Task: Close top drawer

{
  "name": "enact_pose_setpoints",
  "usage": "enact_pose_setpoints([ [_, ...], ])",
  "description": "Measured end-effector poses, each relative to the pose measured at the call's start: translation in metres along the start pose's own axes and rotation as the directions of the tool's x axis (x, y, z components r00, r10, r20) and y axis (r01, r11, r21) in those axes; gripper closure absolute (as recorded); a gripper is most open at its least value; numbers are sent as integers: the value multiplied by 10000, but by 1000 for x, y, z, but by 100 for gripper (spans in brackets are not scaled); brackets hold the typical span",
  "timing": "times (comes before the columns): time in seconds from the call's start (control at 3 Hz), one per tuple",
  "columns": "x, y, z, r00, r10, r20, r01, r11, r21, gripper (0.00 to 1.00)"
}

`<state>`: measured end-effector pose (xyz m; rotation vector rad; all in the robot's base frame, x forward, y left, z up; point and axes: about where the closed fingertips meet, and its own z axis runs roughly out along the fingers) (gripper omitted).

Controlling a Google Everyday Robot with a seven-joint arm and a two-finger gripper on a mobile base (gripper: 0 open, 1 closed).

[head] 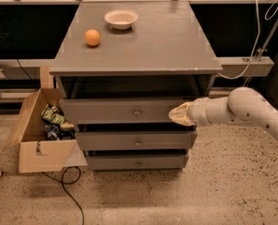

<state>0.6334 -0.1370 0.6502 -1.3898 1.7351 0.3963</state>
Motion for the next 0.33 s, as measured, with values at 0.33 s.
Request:
enact_pose_setpoints([
  [0.33, -1, 8, -46, 9994, 344, -67, -342, 9991, 233, 100],
])
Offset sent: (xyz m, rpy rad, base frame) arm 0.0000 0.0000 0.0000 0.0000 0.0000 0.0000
